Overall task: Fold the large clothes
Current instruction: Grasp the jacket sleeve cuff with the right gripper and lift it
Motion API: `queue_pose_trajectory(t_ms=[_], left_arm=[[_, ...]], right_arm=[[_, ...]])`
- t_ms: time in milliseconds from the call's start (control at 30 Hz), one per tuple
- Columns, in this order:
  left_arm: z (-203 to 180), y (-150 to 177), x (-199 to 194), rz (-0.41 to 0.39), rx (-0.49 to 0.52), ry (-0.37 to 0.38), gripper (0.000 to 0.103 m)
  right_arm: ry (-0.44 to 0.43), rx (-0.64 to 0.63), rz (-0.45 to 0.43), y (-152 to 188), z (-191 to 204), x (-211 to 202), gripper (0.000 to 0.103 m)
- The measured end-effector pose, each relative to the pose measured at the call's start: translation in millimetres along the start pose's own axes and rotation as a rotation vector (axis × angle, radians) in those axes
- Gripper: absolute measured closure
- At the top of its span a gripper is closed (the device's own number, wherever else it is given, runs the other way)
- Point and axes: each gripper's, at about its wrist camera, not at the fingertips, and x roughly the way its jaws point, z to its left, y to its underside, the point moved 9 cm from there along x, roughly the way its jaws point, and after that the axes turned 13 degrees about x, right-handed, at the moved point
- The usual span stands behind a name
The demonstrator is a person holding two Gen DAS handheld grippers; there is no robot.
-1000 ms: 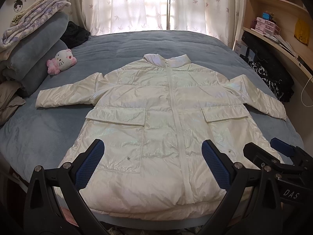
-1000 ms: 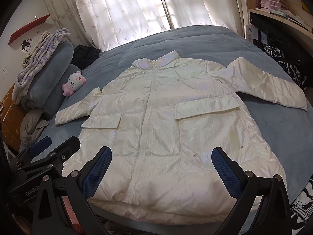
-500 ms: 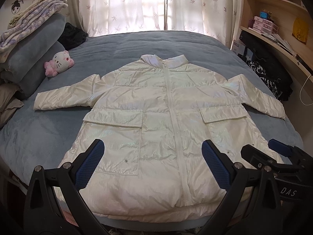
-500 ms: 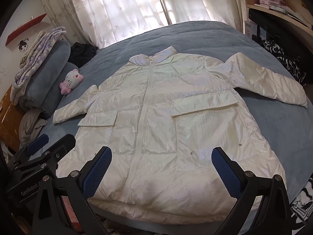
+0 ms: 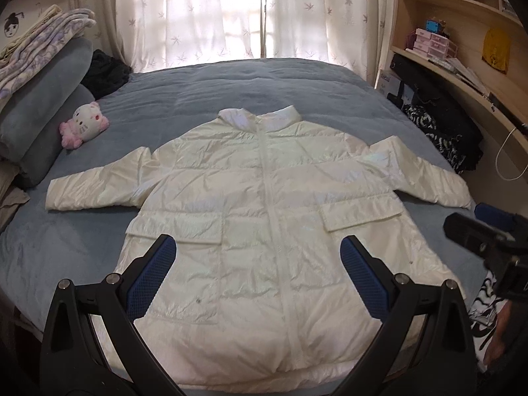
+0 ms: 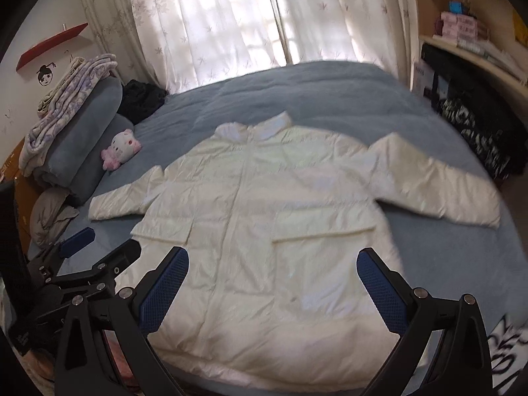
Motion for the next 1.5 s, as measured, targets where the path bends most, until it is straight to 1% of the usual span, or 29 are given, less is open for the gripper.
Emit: queue_pose_trajectory(t_ms=[67,133,200,267,333,433,533,567,667,700,733,800,833,900,967,1000,1033,1067,1100,1133,1167,1200,1233,1300,1367,1433,1500], left_arm=[[-5.1,-18.1,0.2,-0.018,0.001,0.024,0.004],[-10.5,-39.8,0.9,-0.045,0.003,0.036,0.004],[-16.0,-59.4,2.4,-0.065,0.016,0.032,0.004],[-24.1,-81.4,5.7,-0.085,0.042,0.020,0.004],[-33.6,-105.8,11.3,-0.107,0.072,0.000,0.004],[-47.3,-135.0,25.5,-0.122,0.089,-0.010,0.004],[-65.8,-160.1,53.5,-0.101,0.082,0.013,0.004],[-74.0,-167.9,64.7,-0.100,0.076,0.037,0.004],[-94.7,-176.8,105.6,-0.063,0.052,0.087,0.004],[-102.2,-178.6,121.6,-0.045,0.042,0.099,0.004],[-108.6,-173.8,135.3,-0.033,0.033,0.108,0.004],[-122.5,-169.8,169.4,0.020,0.023,0.117,0.004],[-129.3,-161.8,184.6,0.046,0.020,0.117,0.004],[-140.6,-152.2,215.5,0.084,0.016,0.105,0.004],[-153.2,-143.2,243.9,0.099,0.010,0.103,0.004],[-159.7,-138.0,255.9,0.107,0.006,0.106,0.004],[-165.6,-133.2,268.2,0.115,0.000,0.106,0.004],[-170.3,-128.1,278.9,0.124,-0.005,0.106,0.004],[-175.1,-122.9,288.9,0.134,-0.010,0.108,0.004],[-180.6,-117.5,299.9,0.144,-0.014,0.108,0.004],[-184.3,-113.5,308.8,0.153,-0.018,0.110,0.004],[-186.0,-110.7,314.5,0.157,-0.022,0.114,0.008],[-189.1,-107.2,321.7,0.166,-0.023,0.117,0.015],[-196.9,-100.5,335.4,0.192,-0.008,0.128,0.021],[-203.4,-94.0,347.2,0.217,0.005,0.125,0.022],[-206.6,-90.6,355.1,0.221,0.003,0.102,0.022],[-213.9,-88.6,360.0,0.228,0.008,0.122,0.023]], right_arm=[[0.018,-0.005,-0.047,-26.9,-7.8,-11.2,0.000],[0.018,-0.002,-0.097,-54.5,-16.7,-22.5,0.000],[0.014,-0.003,-0.151,-80.3,-27.2,-32.8,0.000],[0.023,-0.005,-0.188,-101.5,-37.9,-40.4,0.000],[0.031,-0.007,-0.195,-121.9,-51.9,-43.4,0.000],[0.021,-0.027,-0.166,-145.8,-73.3,-40.3,0.000],[0.090,-0.048,-0.200,-164.2,-102.7,-35.5,0.000],[0.110,-0.051,-0.210,-165.6,-111.6,-35.4,0.000],[0.198,-0.028,-0.239,-180.2,-154.6,-15.5,0.000],[0.201,-0.009,-0.224,-182.3,-169.9,-4.9,0.000],[0.196,0.011,-0.205,-180.3,-180.5,5.0,0.000],[0.181,0.107,-0.144,-183.1,-219.3,32.0,0.000],[0.189,0.158,-0.118,-182.7,-238.8,43.8,0.000],[0.213,0.258,-0.061,-172.7,-278.7,66.0,0.000],[0.232,0.339,-0.007,-157.4,-317.0,95.7,0.001],[0.269,0.377,0.008,-153.7,-342.7,109.2,0.006],[0.295,0.400,0.023,-139.3,-357.0,117.3,0.013],[0.306,0.438,0.045,-132.4,-375.8,129.5,0.016],[0.293,0.493,0.064,-125.7,-397.0,141.7,0.022],[0.299,0.529,0.077,-113.6,-408.1,150.7,0.022],[0.303,0.589,0.089,-105.8,-427.6,160.0,0.022],[0.295,0.632,0.095,-98.0,-439.2,167.5,0.022],[0.290,0.678,0.098,-90.3,-451.0,174.8,0.022],[0.283,0.766,0.090,-78.3,-474.1,186.9,0.022],[0.259,0.848,0.085,-68.3,-488.9,195.5,0.022],[0.213,0.917,0.070,-63.8,-501.5,205.8,0.022],[0.194,0.943,0.055,-65.8,-509.5,213.5,0.022]])
